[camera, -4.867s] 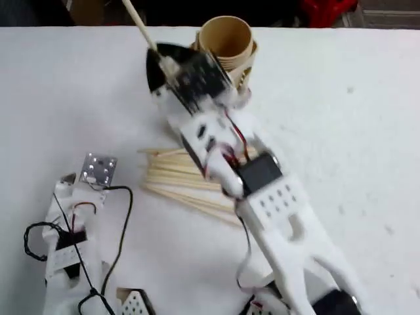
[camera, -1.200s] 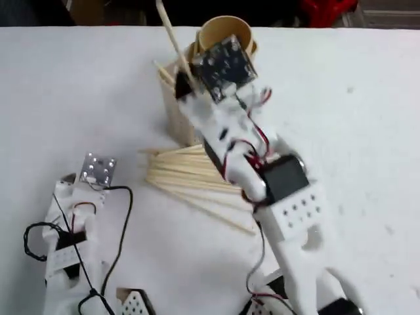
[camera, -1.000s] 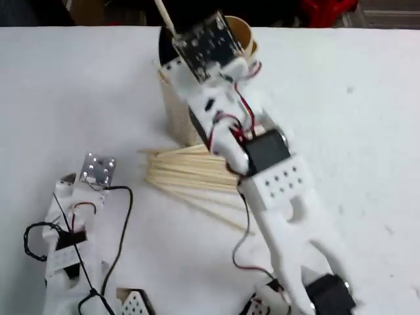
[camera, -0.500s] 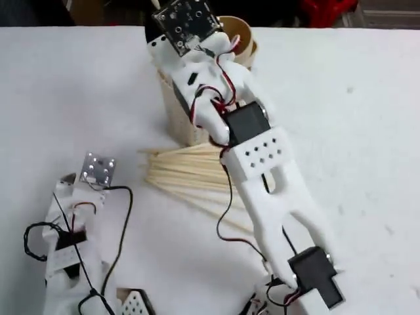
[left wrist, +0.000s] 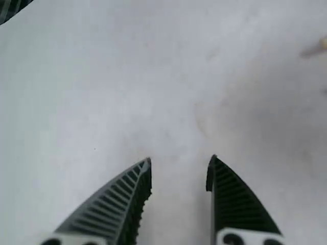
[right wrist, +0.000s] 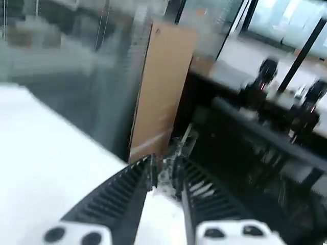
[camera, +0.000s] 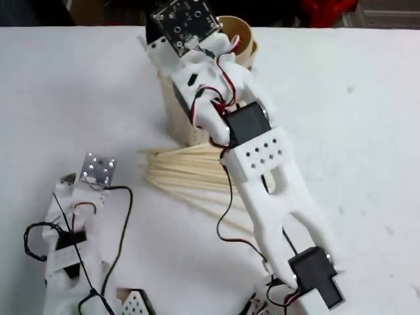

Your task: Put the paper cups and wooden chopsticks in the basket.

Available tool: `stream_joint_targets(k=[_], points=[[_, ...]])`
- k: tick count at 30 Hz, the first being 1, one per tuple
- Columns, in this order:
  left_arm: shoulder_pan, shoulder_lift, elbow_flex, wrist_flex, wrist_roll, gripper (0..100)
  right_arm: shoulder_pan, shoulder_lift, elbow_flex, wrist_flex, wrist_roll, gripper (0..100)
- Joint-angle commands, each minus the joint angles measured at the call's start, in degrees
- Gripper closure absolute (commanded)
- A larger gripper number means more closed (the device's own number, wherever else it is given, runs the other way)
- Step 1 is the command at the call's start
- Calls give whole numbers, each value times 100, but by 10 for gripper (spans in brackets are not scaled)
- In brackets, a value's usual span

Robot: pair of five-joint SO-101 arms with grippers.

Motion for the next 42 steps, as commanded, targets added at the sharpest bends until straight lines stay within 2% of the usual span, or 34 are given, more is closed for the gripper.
stream_joint_targets(k=[1,7,9,11,15,19,24,31,37,42], points=[[-4,-110,-9,-97,-35,812,-171,-391,-273,1578,62,945],[-4,-110,-9,-97,-35,812,-725,-1024,-273,5165,105,942],[-4,-110,-9,-97,-35,812,-822,-1086,-229,5745,105,942],[-4,-110,-9,-97,-26,812,-945,-1077,88,5903,158,947],[-4,-110,-9,-97,-18,812,-1332,-1121,1635,5402,862,970],[-4,-110,-9,-97,-18,812,-1367,-1068,3358,4075,1116,980],[-4,-110,-9,-97,-18,812,-1367,-1086,4914,2308,1978,980],[-4,-110,-9,-97,-18,812,-1200,-549,5152,2088,1679,978],[-4,-110,-9,-97,-18,812,-1112,330,4853,2070,1714,872],[-4,-110,-9,-97,-18,812,-1024,778,4580,2044,1670,894]])
